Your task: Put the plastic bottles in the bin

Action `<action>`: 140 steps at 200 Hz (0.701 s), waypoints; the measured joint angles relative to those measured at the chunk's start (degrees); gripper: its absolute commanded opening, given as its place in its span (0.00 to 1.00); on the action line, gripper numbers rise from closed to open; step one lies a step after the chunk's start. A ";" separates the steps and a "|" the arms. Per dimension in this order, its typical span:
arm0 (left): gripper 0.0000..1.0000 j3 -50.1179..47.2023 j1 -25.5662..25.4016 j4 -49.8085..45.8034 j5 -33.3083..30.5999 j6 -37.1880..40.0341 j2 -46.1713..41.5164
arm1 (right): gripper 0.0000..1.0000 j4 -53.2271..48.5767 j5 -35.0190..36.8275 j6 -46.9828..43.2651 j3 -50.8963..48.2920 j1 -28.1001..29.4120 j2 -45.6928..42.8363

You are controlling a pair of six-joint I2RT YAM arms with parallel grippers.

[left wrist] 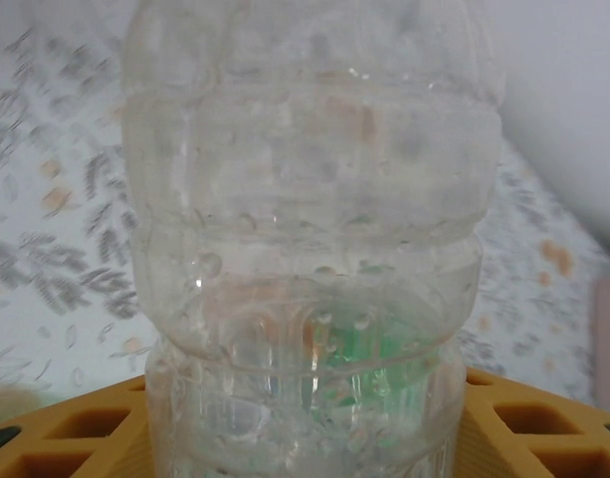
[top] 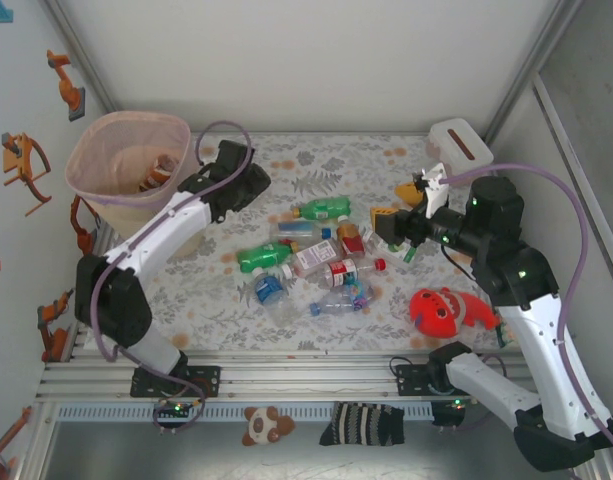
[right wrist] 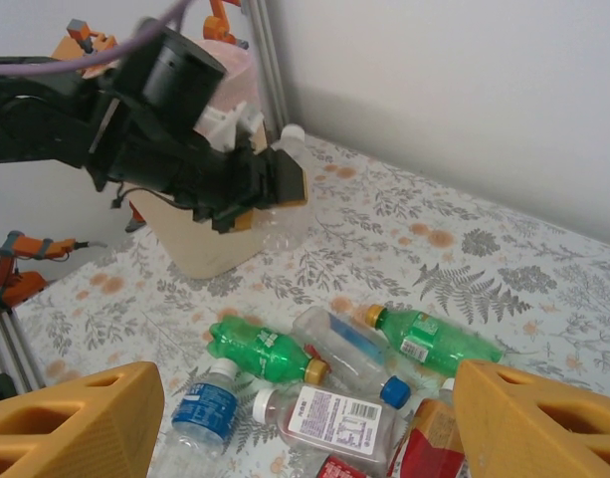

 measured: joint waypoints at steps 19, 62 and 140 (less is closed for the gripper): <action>0.53 -2.05 -0.07 4.07 2.51 5.64 -4.33 | 0.76 0.07 0.00 0.00 0.00 0.00 0.07; 0.53 -0.26 -0.15 6.16 9.29 19.39 -9.42 | 0.76 0.17 -0.02 0.00 0.00 0.00 1.05; 0.55 15.15 3.82 -11.41 12.26 40.72 -13.49 | 0.76 0.17 -0.02 0.00 0.00 0.00 2.03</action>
